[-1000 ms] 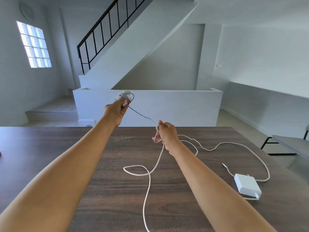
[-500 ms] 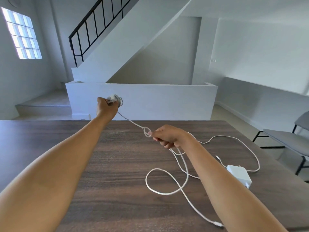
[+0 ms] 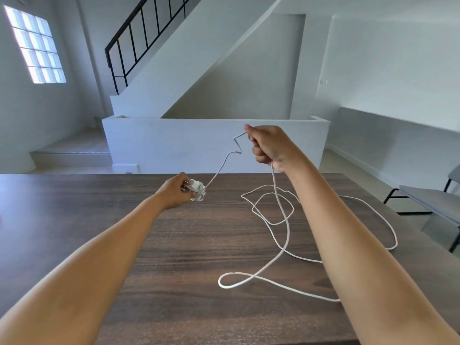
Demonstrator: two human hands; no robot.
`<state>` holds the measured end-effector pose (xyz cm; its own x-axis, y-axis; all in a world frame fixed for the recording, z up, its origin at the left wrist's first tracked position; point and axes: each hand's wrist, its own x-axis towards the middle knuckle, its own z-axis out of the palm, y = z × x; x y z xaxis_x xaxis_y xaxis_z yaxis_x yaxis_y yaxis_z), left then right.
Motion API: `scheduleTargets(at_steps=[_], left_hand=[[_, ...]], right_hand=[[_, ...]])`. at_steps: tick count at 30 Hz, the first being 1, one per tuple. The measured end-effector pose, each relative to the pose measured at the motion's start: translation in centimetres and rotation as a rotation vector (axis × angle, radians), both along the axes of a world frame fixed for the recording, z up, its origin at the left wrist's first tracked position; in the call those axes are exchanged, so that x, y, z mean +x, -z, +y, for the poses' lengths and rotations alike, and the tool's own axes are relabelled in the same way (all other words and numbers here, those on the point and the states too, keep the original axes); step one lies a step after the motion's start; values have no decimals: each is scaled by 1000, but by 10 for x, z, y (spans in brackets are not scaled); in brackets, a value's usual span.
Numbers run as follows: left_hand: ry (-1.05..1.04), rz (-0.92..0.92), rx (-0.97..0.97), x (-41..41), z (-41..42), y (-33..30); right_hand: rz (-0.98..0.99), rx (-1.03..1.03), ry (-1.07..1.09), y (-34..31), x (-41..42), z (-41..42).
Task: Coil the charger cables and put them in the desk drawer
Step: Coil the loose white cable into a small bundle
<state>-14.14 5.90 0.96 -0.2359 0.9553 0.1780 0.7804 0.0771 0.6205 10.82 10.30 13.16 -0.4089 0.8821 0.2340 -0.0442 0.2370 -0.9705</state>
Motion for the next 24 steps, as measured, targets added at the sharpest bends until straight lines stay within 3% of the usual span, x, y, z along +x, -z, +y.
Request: scheduleTargets(at_steps=[5,9,12,17,21,24], left_hand=[[318,-299,-237,12,-21,-14],[511,-718,-403,11,-36,-26],[656,-904,-455,9,-44,-32],[680,-1221,-228,3,-47,-43],[556,-1414,31,6,-38,-53],[349,-1586,177,15,-28,-61]], right_hand=[[48,154,226,-3,-11,28],[15,147,420,12,-11,56],[-50,116,502,27,-11,67],[-263,92,560,64,-15,71],[-389,94,500,89,-21,60],[-516,133,429,106,-27,46]])
